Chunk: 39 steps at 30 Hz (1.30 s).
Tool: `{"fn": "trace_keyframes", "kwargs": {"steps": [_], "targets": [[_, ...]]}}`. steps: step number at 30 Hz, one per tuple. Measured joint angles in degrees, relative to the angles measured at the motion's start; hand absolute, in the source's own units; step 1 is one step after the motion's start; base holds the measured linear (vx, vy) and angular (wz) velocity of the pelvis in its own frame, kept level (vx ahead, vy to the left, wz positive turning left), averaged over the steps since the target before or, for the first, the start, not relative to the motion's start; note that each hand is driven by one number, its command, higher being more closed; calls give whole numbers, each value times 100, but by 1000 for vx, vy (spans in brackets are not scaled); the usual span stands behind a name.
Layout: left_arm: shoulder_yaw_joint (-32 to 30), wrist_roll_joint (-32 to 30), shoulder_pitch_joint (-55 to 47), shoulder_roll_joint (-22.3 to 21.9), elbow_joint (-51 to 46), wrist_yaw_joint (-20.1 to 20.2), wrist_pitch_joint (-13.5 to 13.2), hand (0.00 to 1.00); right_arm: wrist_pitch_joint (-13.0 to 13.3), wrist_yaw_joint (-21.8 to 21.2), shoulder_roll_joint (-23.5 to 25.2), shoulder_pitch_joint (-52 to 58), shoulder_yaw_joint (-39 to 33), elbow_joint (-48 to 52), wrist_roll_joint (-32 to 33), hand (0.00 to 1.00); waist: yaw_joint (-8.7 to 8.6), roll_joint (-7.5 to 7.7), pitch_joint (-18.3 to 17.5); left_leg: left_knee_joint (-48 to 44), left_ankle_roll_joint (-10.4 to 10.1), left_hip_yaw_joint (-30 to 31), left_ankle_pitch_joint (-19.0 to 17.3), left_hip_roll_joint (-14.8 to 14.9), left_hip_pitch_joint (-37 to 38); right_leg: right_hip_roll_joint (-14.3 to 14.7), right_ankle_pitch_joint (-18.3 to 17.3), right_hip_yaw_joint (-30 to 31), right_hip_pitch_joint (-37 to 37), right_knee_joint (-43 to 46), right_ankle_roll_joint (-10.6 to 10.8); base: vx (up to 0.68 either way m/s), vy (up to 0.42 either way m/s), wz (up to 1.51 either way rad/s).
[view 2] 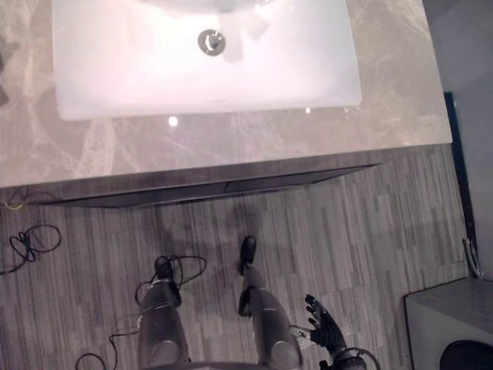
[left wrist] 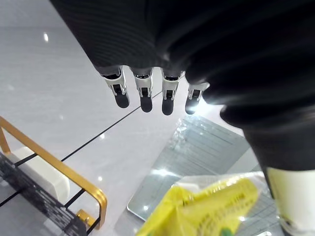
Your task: Organize washtable
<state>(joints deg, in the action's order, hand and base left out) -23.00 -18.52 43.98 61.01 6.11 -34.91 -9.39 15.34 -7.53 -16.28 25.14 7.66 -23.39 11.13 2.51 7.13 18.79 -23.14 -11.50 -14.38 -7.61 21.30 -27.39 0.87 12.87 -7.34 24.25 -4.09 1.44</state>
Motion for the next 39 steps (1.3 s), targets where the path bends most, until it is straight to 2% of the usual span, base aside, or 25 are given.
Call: {"fn": "trace_keyframes", "kwargs": {"steps": [5,7,10,11,14,23,24,28,32,34,37,39], "targets": [[-8,112,4,0,-7,11,-55,0,-14,1,23,0,-6,-15,-4,0,6,-111,-89,39,9,-5,6,-24,117,-15,-11,-8,-108,0,-15,11,16,0],[-3,158,4,0,-11,31,-102,0,-22,2,24,2,-8,-56,-12,0,0,-157,-307,92,27,-27,22,-39,166,-20,-18,-6,-124,-1,-25,37,32,0],[12,182,3,0,-15,111,-119,0,-23,-1,35,2,-8,-56,-46,0,11,-214,-392,182,25,-51,39,-53,391,-21,-54,-12,-307,-1,-66,32,29,3],[21,207,4,0,-28,120,-124,0,-34,-3,61,2,-9,-68,-50,0,-2,-213,-543,326,18,-75,88,-99,514,-44,-82,-17,-365,-1,-83,32,31,4],[36,226,4,1,-144,125,-154,0,-49,-5,85,2,-12,-73,-61,0,7,-218,-564,538,39,-103,145,-174,711,-92,-117,-30,-510,-2,-88,5,10,9],[266,556,2,0,-183,241,-453,0,-164,-15,277,4,-11,-292,-281,0,-2,-298,-1161,1042,49,-184,301,-383,1320,-226,-230,-51,-918,-10,-33,31,22,5],[266,616,-17,0,-190,245,-476,0,-199,-12,310,2,-11,-296,-284,0,-11,-312,-1314,1098,69,-196,316,-414,1356,-252,-241,-52,-931,-15,-25,52,35,2],[164,866,-489,-70,-406,286,-550,0,-218,-5,437,-1,-36,-450,-400,0,-18,-432,-1561,1306,72,-247,325,-514,1762,-324,-330,-57,-1243,-30,44,51,38,4],[-304,1030,-1685,-639,-1096,407,-686,0,-265,3,561,-15,-63,-634,-547,0,-7,-578,-1848,1487,76,-280,323,-604,2164,-392,-421,-81,-1584,-51,108,60,43,4],[-467,1130,-2035,-823,-1285,493,-714,0,-308,4,631,-60,-111,-733,-628,0,-20,-592,-1909,1515,98,-275,311,-618,2270,-400,-435,-105,-1701,-84,105,31,23,6],[-825,1323,-2724,-1446,-1780,622,-720,0,-344,68,805,-80,-273,-769,-727,0,-18,-657,-1964,1587,118,-252,298,-637,2472,-409,-530,-153,-1888,-74,83,21,13,6],[-991,1509,-3306,-1875,-2123,743,-727,0,-354,124,864,-116,-359,-953,-735,0,-22,-688,-2136,1678,118,-236,299,-639,2573,-408,-626,-178,-1920,10,94,35,6,7]]}}
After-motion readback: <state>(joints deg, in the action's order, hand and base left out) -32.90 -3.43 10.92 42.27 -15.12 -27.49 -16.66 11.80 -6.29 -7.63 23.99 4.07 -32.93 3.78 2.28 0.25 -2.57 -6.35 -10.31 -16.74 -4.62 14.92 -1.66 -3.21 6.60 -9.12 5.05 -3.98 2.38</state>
